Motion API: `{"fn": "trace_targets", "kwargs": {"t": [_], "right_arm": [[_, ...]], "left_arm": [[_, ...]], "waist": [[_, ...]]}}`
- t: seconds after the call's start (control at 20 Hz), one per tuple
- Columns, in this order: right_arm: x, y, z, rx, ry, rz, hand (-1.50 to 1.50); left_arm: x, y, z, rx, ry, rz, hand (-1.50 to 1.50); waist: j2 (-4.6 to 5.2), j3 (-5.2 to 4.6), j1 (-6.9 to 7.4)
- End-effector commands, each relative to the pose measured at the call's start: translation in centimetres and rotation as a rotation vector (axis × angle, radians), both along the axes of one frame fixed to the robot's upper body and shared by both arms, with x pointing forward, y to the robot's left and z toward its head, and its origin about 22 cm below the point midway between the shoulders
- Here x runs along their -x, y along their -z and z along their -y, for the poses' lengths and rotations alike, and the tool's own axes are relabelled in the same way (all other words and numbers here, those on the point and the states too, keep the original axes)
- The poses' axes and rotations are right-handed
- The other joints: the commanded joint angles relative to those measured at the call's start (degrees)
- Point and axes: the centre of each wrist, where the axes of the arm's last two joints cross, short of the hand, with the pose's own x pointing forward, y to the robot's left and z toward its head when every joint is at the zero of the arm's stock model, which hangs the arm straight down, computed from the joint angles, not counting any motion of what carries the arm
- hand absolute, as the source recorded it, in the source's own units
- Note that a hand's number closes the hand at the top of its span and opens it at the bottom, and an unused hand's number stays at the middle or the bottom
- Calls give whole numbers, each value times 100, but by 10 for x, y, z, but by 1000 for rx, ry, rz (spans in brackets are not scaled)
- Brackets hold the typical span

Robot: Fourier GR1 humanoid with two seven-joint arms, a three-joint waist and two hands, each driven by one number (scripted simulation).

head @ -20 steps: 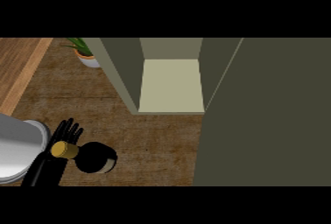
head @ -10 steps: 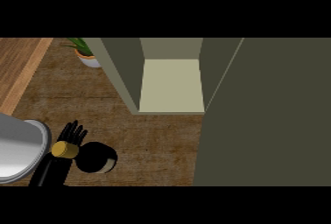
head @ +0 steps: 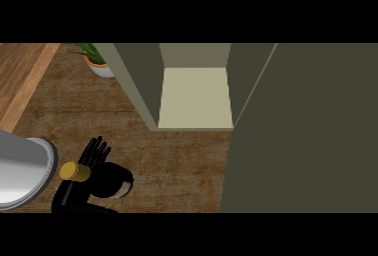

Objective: Pick up the wine, place it into the cabinet and close the cabinet

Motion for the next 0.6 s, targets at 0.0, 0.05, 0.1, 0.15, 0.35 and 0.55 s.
{"fn": "trace_targets", "kwargs": {"t": [0.0,0.05,0.1,0.15,0.35,0.55], "right_arm": [[28,-19,2,-37,-38,43,-150],[27,-14,0,-42,-36,34,-150],[22,-24,-6,-30,-42,59,-150],[20,-14,-8,-27,-26,58,-150],[33,-17,1,-49,-29,50,-150],[9,-19,2,-39,-25,54,-150]], "left_arm": [[-5,5,-10,3,38,-16,-150],[8,26,-4,14,-10,-3,-150],[-8,6,11,8,3,21,-150],[-9,18,3,31,-4,0,-150],[-7,21,1,58,4,17,-150],[-10,21,10,117,65,1,150]], "waist": [[0,0,13],[2,-1,7],[-2,-1,28],[2,0,17],[0,-1,0],[4,1,21]]}}
